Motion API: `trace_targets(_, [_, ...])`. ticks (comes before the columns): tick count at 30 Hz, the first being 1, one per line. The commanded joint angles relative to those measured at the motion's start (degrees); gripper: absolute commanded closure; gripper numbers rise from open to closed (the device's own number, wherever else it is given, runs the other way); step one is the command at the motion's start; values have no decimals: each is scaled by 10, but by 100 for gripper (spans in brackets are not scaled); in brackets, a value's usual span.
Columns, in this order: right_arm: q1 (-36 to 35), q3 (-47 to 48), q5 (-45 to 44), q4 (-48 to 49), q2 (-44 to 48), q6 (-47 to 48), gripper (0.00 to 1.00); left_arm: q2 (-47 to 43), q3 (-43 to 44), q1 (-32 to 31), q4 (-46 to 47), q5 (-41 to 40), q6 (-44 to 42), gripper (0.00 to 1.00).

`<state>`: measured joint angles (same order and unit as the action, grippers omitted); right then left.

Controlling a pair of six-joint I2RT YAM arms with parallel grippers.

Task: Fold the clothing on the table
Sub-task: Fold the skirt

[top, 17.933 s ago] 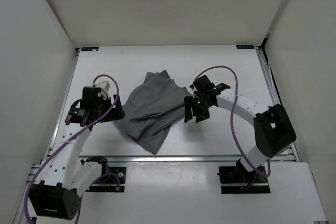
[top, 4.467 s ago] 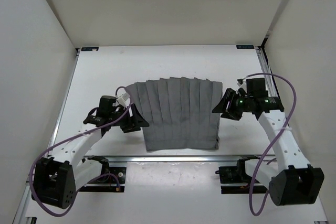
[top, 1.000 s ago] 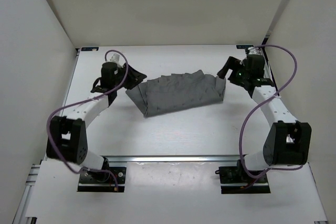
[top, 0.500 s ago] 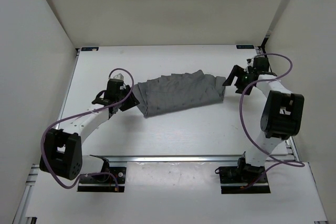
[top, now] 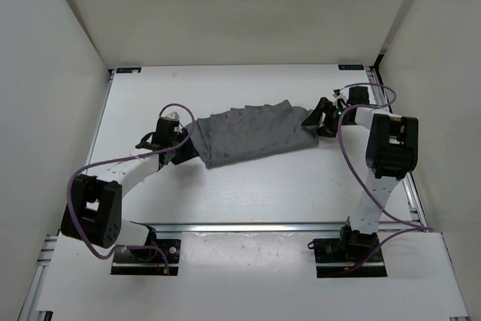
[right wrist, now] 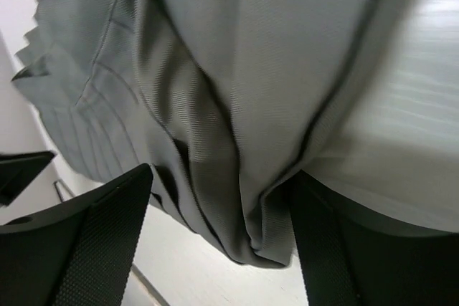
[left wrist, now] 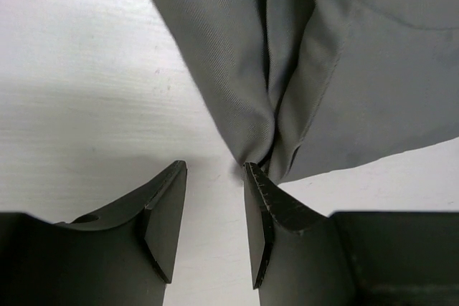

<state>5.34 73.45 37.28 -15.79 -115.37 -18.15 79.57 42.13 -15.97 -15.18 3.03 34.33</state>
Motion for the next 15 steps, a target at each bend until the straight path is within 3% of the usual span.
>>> trace_targets(1, [-17,8,76,24,-14,-7,22,2,-26,3,28,15,1,51])
trace_targets(4, [-38,-9,96,27,-20,0,29,20,-42,15,51,35,10,51])
trace_targets(5, [-40,-17,97,29,-21,-8,37,23,-42,13,57,33,9,51])
trace_targets(9, [-50,-55,115,42,-15,-16,87,62,-39,-5,76,42,4,51])
trace_targets(11, [-51,-75,112,43,-5,-30,100,79,-36,-13,91,47,14,51])
trace_targets(15, [-39,-142,52,25,76,-54,100,110,-31,-43,110,61,27,52])
